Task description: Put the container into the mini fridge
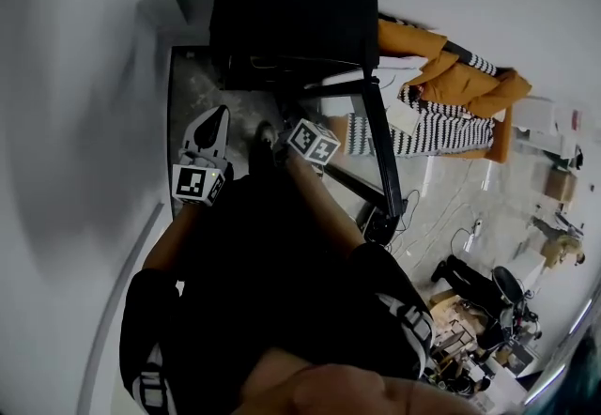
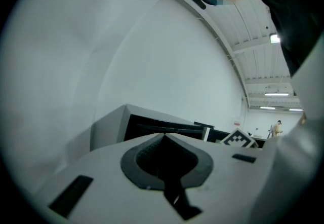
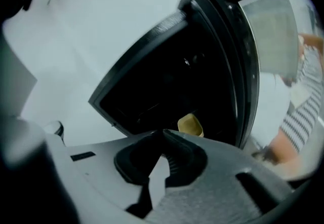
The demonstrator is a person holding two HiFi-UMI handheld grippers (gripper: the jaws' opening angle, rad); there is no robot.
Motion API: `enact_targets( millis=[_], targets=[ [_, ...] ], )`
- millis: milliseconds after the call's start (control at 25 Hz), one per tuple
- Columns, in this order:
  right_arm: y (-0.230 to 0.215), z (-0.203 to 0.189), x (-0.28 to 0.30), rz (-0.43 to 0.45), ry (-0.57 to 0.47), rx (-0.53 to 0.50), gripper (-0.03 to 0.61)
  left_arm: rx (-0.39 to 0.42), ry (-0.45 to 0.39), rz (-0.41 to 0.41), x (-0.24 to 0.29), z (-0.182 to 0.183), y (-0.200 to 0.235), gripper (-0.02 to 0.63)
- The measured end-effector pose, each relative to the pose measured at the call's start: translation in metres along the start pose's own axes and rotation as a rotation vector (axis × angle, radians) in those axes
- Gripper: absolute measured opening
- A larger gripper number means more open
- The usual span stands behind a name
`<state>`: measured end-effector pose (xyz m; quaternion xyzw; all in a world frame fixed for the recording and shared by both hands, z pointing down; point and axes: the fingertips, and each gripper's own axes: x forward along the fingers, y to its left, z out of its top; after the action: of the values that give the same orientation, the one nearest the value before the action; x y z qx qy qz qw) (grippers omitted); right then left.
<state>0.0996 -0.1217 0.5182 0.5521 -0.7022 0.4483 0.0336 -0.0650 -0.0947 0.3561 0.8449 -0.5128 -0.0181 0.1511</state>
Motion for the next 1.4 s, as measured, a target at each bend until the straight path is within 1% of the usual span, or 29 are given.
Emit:
enact_targets(
  millis=[80, 160, 360, 520, 600, 680, 840, 960, 1160, 1280, 1400],
  targets=[
    [0.010, 0.010, -0.014, -0.006, -0.014, -0.079, 0.002, 0.013, -0.005, -0.002, 0.002, 0.004, -0.003, 0.005],
    [0.022, 0.022, -0.027, 0.008, -0.037, -0.147, 0.003, 0.033, -0.024, -0.010, 0.005, 0.009, -0.005, 0.005],
    [0.061, 0.049, -0.066, 0.052, -0.134, -0.325, 0.003, 0.058, -0.052, -0.021, 0.005, 0.036, -0.011, 0.005],
    [0.084, 0.069, -0.094, 0.090, -0.207, -0.421, 0.003, 0.109, -0.087, -0.023, 0.001, 0.055, -0.016, 0.005],
    [0.092, 0.073, -0.103, 0.106, -0.222, -0.444, 0.003, 0.134, -0.087, -0.017, -0.003, 0.056, -0.015, 0.005],
    [0.098, 0.073, -0.109, 0.121, -0.216, -0.460, 0.003, 0.143, -0.074, -0.009, -0.007, 0.052, -0.014, 0.005],
    [0.105, 0.071, -0.116, 0.135, -0.217, -0.484, 0.003, 0.126, -0.123, 0.011, -0.006, 0.064, -0.013, 0.005],
    [0.105, 0.072, -0.117, 0.141, -0.222, -0.504, 0.002, 0.145, -0.092, 0.000, -0.007, 0.056, -0.012, 0.005],
    [0.105, 0.075, -0.115, 0.135, -0.236, -0.500, 0.002, 0.147, -0.092, 0.000, -0.006, 0.054, -0.013, 0.005],
    [0.105, 0.075, -0.114, 0.134, -0.241, -0.501, 0.002, 0.137, -0.144, 0.014, -0.003, 0.067, -0.013, 0.005],
    [0.106, 0.075, -0.115, 0.137, -0.244, -0.500, 0.002, 0.135, -0.145, 0.021, -0.004, 0.068, -0.012, 0.005]
  ],
)
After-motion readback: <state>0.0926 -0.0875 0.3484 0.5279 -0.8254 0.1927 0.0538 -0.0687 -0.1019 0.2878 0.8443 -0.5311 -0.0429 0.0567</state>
